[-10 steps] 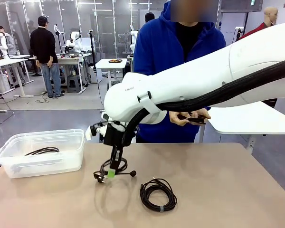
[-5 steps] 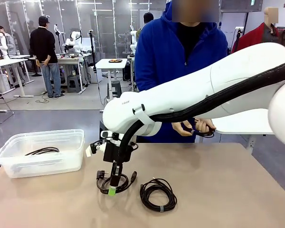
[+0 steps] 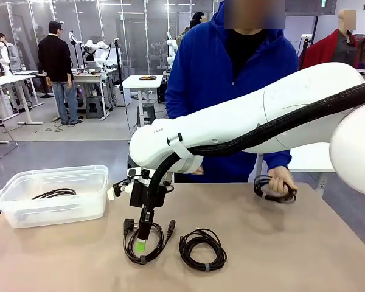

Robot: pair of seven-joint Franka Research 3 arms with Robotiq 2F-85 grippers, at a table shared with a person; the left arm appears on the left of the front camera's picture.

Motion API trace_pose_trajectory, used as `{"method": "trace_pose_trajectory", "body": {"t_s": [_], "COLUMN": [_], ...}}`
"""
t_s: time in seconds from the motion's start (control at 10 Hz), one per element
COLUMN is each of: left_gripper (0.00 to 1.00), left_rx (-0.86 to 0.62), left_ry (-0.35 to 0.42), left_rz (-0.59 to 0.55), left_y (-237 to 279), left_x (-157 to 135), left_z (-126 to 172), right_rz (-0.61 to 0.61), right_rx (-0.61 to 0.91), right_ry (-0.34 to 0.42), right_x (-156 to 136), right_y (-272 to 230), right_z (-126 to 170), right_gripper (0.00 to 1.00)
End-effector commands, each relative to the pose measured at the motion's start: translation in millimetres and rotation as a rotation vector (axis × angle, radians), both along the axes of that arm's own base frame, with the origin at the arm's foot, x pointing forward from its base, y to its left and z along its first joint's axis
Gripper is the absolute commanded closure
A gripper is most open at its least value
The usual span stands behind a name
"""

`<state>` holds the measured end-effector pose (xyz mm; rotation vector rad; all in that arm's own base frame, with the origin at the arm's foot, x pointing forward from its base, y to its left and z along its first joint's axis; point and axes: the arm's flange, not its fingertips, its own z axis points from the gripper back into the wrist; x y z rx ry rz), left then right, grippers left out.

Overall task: Organize and store the cables.
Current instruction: Place the Power Cable into the Organizing box.

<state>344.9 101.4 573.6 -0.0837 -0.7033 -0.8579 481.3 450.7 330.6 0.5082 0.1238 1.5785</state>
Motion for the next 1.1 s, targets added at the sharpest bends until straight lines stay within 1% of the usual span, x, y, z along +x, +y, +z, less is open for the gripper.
{"method": "trace_pose_trajectory", "body": {"t_s": [0.0, 0.1, 0.2, 0.5, 0.8, 0.9, 1.0], "left_gripper": [0.00, 0.00, 0.00, 0.00, 0.00, 0.00, 0.00], "left_rx": [0.010, 0.010, 0.010, 0.010, 0.010, 0.010, 0.010], "left_ry": [0.002, 0.002, 0.002, 0.002, 0.002, 0.002, 0.002], "left_rz": [0.019, 0.019, 0.019, 0.019, 0.019, 0.019, 0.019], "left_y": [-2, -2, -2, -2, -2, -2, -2], "left_x": [-1, -1, -1, -1, -1, -1, -1], "left_z": [1, 1, 1, 1, 1, 1, 1], "right_rz": [-0.023, -0.026, -0.025, -0.023, -0.035, -0.038, -0.009], "right_rx": [-0.014, -0.012, -0.014, -0.036, -0.026, -0.008, -0.016], "right_ry": [0.012, 0.006, 0.005, 0.007, -0.049, -0.078, -0.106], "right_x": [-1, -1, 0, 1, 4, 3, 0], "right_y": [4, 4, 4, 8, 9, 8, 9], "right_z": [2, 3, 3, 5, 17, 28, 42], "right_gripper": [0.16, 0.04, 0.00, 0.00, 0.00, 0.00, 0.00]}}
